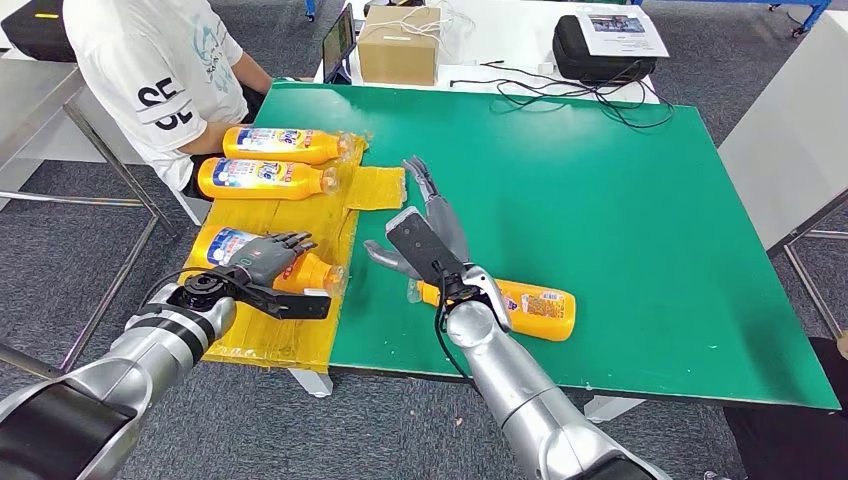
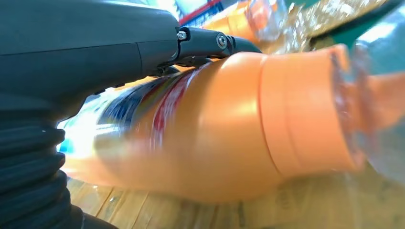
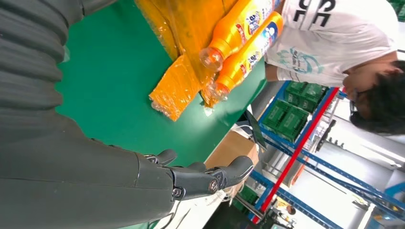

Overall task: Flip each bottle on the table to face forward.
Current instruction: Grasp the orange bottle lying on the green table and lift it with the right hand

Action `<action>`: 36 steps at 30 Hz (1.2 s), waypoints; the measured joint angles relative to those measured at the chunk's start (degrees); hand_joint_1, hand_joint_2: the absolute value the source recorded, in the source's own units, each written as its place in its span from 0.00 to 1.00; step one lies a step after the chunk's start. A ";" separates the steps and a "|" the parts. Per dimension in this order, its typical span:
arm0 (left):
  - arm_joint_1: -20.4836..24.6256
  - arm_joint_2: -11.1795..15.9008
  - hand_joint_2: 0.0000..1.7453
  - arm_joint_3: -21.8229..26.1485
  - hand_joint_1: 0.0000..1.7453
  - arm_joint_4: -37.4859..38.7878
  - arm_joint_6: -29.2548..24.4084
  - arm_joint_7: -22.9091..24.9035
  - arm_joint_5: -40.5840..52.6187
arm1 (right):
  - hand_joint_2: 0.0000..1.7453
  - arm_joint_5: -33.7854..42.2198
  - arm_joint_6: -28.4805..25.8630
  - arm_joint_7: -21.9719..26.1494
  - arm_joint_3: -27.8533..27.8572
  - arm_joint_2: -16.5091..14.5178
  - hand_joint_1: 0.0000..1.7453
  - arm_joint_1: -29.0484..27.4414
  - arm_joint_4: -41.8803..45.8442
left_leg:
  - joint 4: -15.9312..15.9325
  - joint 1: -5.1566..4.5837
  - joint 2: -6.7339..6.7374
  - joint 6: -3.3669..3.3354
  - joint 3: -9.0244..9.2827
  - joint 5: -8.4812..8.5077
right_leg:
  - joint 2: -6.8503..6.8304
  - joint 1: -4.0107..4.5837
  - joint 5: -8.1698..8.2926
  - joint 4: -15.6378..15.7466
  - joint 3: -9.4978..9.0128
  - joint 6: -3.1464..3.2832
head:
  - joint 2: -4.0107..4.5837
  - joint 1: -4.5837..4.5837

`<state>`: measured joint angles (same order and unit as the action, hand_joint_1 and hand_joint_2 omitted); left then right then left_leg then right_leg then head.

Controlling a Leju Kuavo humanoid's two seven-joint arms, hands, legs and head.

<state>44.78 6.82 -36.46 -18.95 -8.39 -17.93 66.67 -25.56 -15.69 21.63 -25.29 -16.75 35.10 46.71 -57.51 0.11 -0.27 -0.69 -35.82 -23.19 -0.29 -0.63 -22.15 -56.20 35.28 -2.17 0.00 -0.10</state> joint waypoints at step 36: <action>-26.00 -7.90 1.00 37.89 0.00 -34.31 16.59 -19.86 -60.66 | 1.00 -15.88 -5.11 -9.83 -0.15 2.67 0.00 -7.50 -1.92 | 0.00 0.00 0.09 0.04 -0.15 -0.02 | 0.01 0.00 -0.01 0.05 0.21 -0.01 | 0.00 0.00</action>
<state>18.78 -1.08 1.43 -53.26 8.20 -37.80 6.02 -41.44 -20.81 11.80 -25.44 -14.08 27.60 44.79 -57.51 0.11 -0.18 -0.65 -35.96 -23.21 -0.28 -0.63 -22.17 -56.15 35.49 -2.18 0.00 -0.10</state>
